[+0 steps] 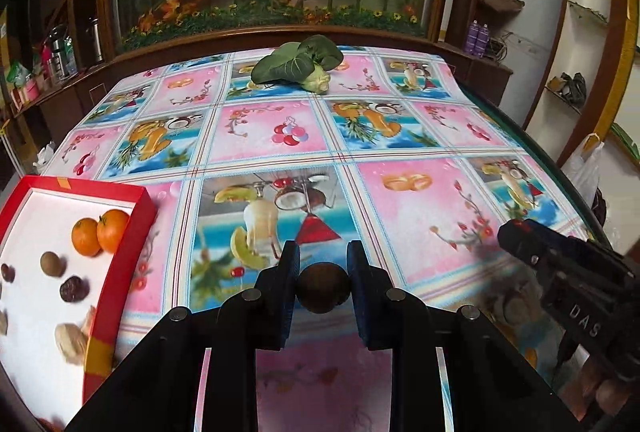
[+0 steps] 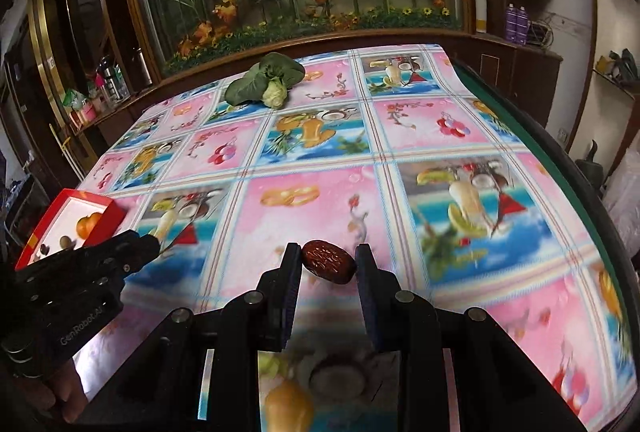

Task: Organize fruits
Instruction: 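Carry the red date and brown nut toward the tray with both tools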

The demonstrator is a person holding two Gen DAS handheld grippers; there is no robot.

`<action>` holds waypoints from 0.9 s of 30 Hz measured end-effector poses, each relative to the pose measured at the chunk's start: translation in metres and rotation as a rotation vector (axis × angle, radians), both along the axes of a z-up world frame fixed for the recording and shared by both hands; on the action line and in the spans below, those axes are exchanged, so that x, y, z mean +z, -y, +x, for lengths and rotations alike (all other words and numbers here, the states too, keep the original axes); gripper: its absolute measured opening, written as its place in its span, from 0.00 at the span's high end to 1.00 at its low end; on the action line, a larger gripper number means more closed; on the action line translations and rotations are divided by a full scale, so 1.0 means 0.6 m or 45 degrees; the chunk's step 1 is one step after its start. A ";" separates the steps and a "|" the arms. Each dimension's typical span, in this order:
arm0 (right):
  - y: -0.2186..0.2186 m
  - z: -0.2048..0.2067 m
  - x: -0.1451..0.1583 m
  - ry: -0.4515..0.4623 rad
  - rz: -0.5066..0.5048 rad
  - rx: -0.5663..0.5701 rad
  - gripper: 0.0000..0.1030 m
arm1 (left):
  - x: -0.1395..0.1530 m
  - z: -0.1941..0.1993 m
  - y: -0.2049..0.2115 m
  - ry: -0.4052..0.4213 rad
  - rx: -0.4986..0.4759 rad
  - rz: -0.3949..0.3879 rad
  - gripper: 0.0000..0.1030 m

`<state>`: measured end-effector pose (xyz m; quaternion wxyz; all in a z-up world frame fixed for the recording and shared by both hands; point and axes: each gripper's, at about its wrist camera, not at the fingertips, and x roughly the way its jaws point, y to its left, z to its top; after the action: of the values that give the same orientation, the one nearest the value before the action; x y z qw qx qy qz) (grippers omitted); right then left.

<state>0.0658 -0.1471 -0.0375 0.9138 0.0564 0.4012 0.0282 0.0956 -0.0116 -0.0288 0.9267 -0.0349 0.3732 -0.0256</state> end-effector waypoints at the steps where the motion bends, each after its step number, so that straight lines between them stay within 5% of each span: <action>1: -0.003 -0.005 0.001 0.006 0.000 -0.001 0.73 | 0.000 -0.004 0.000 0.009 0.000 0.000 0.78; 27: -0.022 -0.041 0.018 0.163 -0.008 -0.005 0.73 | -0.009 -0.021 0.009 0.066 -0.014 0.020 0.78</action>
<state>0.0415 -0.1339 -0.0264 0.9378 0.0524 0.3419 0.0289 0.0829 -0.0170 -0.0340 0.9362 -0.0250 0.3495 -0.0284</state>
